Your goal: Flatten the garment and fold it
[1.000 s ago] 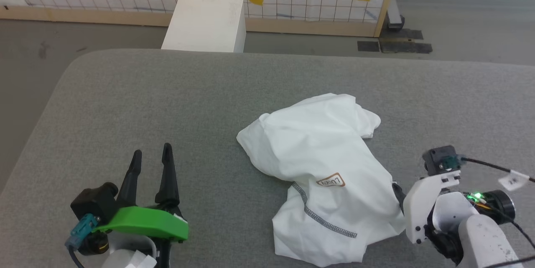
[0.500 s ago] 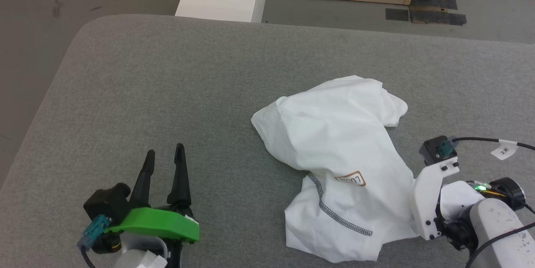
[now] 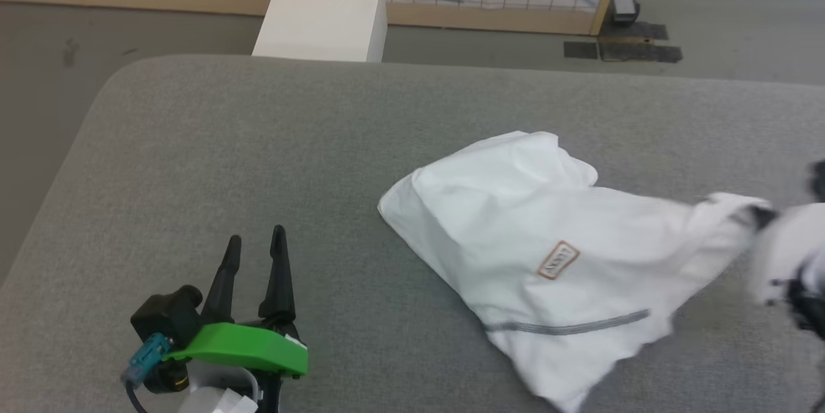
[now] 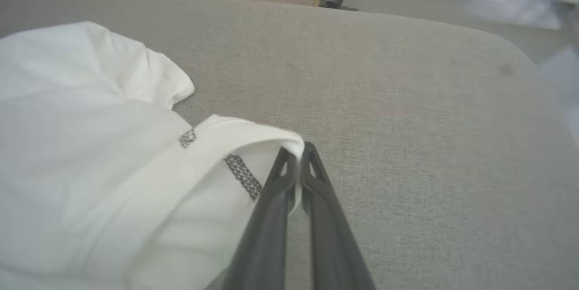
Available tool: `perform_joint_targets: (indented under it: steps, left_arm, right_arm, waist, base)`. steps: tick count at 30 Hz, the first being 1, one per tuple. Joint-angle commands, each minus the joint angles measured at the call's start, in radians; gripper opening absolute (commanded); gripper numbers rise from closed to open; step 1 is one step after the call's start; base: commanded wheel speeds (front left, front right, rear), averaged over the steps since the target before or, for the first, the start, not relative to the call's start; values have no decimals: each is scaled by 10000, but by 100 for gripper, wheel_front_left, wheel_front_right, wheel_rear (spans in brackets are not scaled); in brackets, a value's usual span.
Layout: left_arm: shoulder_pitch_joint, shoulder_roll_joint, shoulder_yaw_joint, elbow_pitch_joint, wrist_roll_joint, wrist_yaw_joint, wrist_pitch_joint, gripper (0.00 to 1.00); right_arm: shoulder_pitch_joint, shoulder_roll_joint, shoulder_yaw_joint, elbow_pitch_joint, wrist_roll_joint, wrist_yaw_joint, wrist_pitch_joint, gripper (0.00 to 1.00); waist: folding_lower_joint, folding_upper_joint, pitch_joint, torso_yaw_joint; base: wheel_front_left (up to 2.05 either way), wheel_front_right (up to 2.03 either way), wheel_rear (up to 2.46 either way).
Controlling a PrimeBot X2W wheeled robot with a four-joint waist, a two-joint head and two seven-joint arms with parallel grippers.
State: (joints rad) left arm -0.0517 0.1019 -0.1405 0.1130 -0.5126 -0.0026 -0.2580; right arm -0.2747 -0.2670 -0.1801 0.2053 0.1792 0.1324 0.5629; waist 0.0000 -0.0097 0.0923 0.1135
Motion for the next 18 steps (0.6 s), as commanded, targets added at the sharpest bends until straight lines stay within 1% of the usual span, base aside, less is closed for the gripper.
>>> perform_joint_targets:
  steps: [1,2,4,7,9,10,11,14,18]
  left_arm:
    - [-75,-37,-13,41,106,-84,-37,100]
    - [-98,-43,-35,71,99,-103,-37,100]
    - [-131,-50,-64,127,75,-125,-37,100]
    - [-145,-52,-104,224,15,-151,17,100]
    - [-132,-41,-122,284,-33,-167,70,100]
    - [-127,-34,-131,310,-47,-167,99,100]
    - [-129,-32,-141,331,-59,-166,114,100]
    - [-158,-46,-212,394,-106,-190,186,100]
    - [-185,-89,-274,451,-246,-173,344,100]
  right_arm:
    - [213,-12,-519,-14,-221,-17,63,0]
    - [470,80,-1049,26,-351,-17,215,0]
    - [1054,349,-1718,107,-543,-17,519,0]
    - [1826,839,-2144,346,-530,-17,825,0]
    - [2056,1196,-2275,368,-414,-17,602,1]
    - [2081,1300,-2286,332,-363,-17,425,49]
    - [2074,1403,-2331,262,-278,-17,180,100]
    - [1927,1618,-2627,-183,62,-17,-683,100]
    - [1770,1962,-3394,-1261,597,-17,-1930,100]
  waist:
    - [0,93,-148,-155]
    - [0,93,-163,-166]
    - [0,93,-166,-180]
    - [0,93,-160,-226]
    - [0,94,-154,-302]
    - [0,94,-164,-328]
    - [0,94,-179,-348]
    - [0,94,-306,-344]
    - [0,94,-485,-343]
  base:
    - [0,0,0]
    - [0,0,0]
    - [0,0,0]
    - [0,0,0]
    - [0,0,0]
    - [0,0,0]
    - [0,0,0]
    - [0,0,0]
    - [0,0,0]
